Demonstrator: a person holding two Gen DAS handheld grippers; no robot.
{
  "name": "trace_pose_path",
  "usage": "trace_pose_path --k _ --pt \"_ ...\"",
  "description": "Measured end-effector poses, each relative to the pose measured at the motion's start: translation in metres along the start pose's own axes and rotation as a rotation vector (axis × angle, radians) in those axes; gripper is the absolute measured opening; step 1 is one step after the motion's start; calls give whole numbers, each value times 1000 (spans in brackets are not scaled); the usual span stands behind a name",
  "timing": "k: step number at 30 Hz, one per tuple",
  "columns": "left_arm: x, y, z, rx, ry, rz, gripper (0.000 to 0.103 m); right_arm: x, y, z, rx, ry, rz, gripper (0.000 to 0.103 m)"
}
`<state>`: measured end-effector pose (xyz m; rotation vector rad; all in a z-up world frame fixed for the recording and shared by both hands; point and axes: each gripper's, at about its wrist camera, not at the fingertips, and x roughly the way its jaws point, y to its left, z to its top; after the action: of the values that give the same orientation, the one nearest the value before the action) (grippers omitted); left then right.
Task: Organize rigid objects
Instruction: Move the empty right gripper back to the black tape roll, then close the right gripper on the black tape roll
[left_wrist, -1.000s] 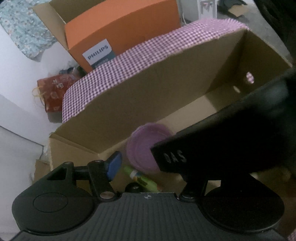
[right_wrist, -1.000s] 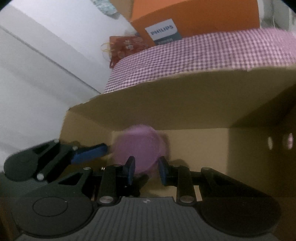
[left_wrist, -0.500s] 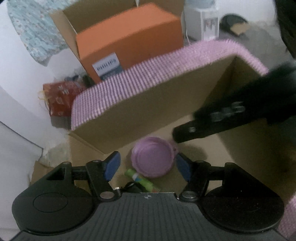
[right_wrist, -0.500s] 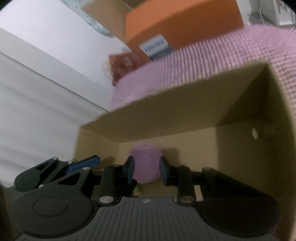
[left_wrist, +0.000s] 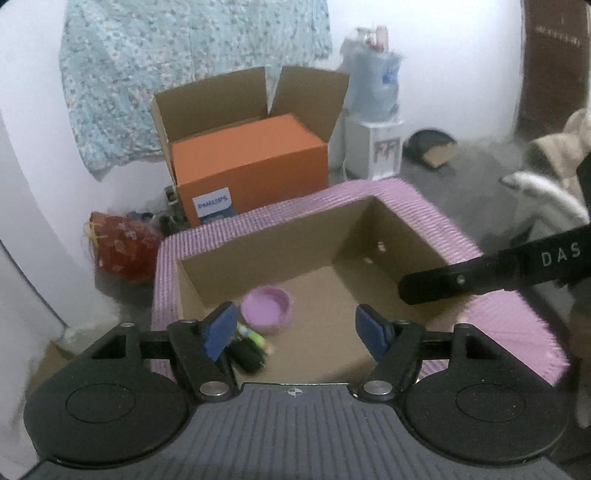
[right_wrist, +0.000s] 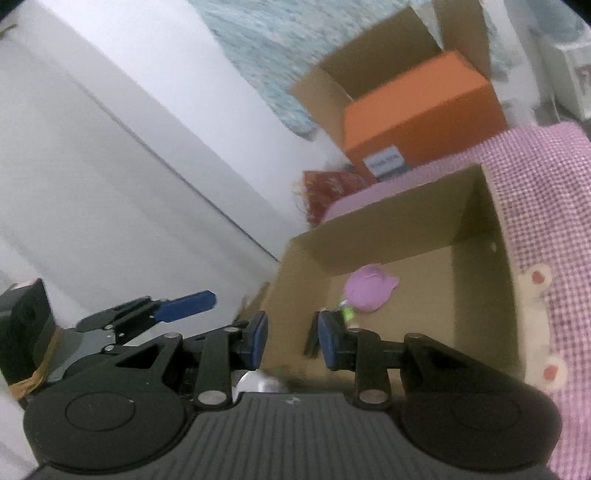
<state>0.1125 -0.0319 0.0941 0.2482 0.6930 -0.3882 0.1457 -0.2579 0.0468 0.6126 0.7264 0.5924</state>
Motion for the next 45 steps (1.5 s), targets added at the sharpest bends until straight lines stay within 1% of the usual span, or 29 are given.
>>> trace_pose_path --k 3,7,9,13,16,20,23,29,33,34,37,41,45 --pt "-14 -6 -28 -30 -13 -17 71 -12 12 -31 -24 -13 25 33" --pt "-26 -12 -67 -74 4 -31 71 -17 19 -66 -37 -11 10 33" --pt "-27 -14 -84 -74 14 -22 71 -16 17 -79 -26 6 0 33" --pt "-16 -15 -118 -94 77 5 72 -7 7 -102 16 55 -18 34" --pt "-3 -14 -135 -119 129 19 72 7 0 -118 35 107 -67 43" --pt "15 -11 -157 -137 185 28 72 32 -8 -131 40 181 -105 43" --pt "29 -9 -165 -127 207 53 72 53 -10 -135 37 219 -123 43" --pt "48 -5 -172 -134 232 72 71 84 -9 -143 28 254 -124 43" --pt "53 -5 -174 -133 238 65 65 103 -12 -145 33 272 -123 41" --pt "53 -5 -175 -130 236 67 64 106 -13 -145 33 271 -126 38" --pt "54 -8 -176 -116 227 75 62 112 -13 -146 30 273 -125 36" --pt "52 -12 -175 -110 220 55 62 115 -14 -147 28 284 -126 30" --pt "50 -24 -175 -72 212 27 62 111 -15 -150 36 283 -140 30"
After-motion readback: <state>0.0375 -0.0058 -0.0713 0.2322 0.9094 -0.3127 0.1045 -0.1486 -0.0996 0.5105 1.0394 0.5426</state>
